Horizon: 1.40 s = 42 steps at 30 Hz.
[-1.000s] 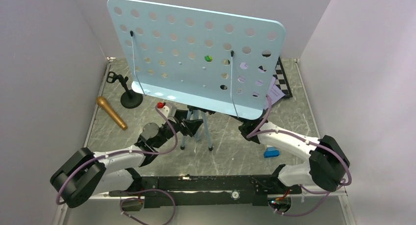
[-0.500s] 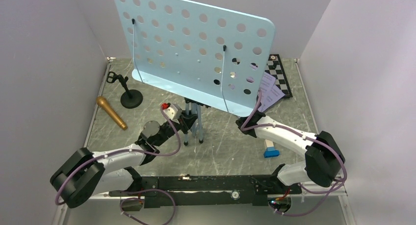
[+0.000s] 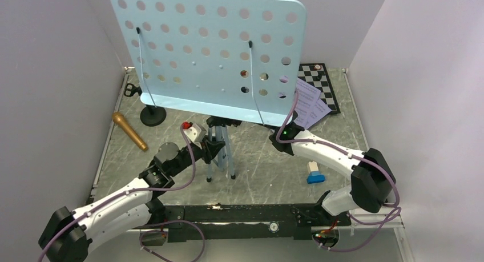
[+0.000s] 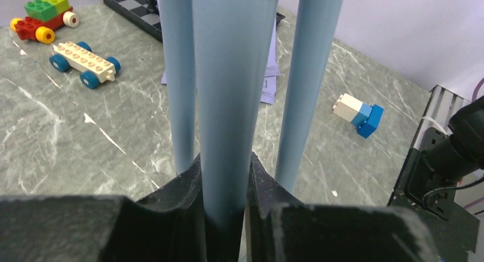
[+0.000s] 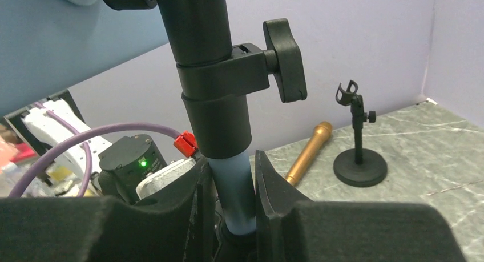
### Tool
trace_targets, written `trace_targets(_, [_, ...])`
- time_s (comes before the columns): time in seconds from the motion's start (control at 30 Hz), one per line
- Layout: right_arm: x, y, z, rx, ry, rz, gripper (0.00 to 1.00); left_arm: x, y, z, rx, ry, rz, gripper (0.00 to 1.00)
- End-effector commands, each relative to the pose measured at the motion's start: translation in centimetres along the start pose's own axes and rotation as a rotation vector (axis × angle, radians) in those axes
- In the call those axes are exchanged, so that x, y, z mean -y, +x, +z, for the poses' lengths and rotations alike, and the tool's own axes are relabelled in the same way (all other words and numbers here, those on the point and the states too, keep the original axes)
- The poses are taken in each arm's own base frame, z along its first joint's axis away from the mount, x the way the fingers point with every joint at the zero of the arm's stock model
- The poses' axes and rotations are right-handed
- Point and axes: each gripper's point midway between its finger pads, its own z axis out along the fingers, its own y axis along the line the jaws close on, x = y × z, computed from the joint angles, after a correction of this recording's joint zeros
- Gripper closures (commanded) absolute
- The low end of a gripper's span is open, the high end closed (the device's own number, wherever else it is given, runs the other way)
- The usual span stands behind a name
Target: Pack up the instrument practice props
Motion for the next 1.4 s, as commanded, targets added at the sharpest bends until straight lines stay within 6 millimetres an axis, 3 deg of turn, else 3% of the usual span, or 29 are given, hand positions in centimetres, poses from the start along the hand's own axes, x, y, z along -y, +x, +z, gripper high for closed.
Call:
trace_targets(0.0, [-5.1, -0.5, 0.0, -0.063, -0.153, 0.352, 1.0, -0.5, -11.7, -1.0, 0.317, -0.084, -0.056, 1.0])
trace_targets(0.43, [-6.9, -2.7, 0.5, -0.019, -0.23, 0.468, 1.0, 0.1, -11.8, -2.6, 0.256, -0.089, -0.126, 1.0])
trace_targets(0.77, [-8.2, -2.1, 0.3, -0.042, -0.261, 0.431, 1.0, -0.6, -10.4, -2.8, 0.282, -0.118, -0.184, 1.0])
trace_targets(0.83, [-8.3, -2.4, 0.4, -0.034, -0.272, 0.452, 1.0, -0.6, -10.9, -2.9, 0.283, -0.122, -0.189, 1.0])
trace_targets(1.1, [-9.8, -6.7, 1.9, -0.002, -0.307, 0.395, 1.0, 0.0, -16.0, -3.4, 0.289, -0.143, -0.149, 1.0])
trace_targets(1.37, [-9.8, -7.0, 2.4, 0.019, -0.317, 0.481, 1.0, -0.7, -16.1, -3.7, 0.277, -0.2, -0.227, 1.0])
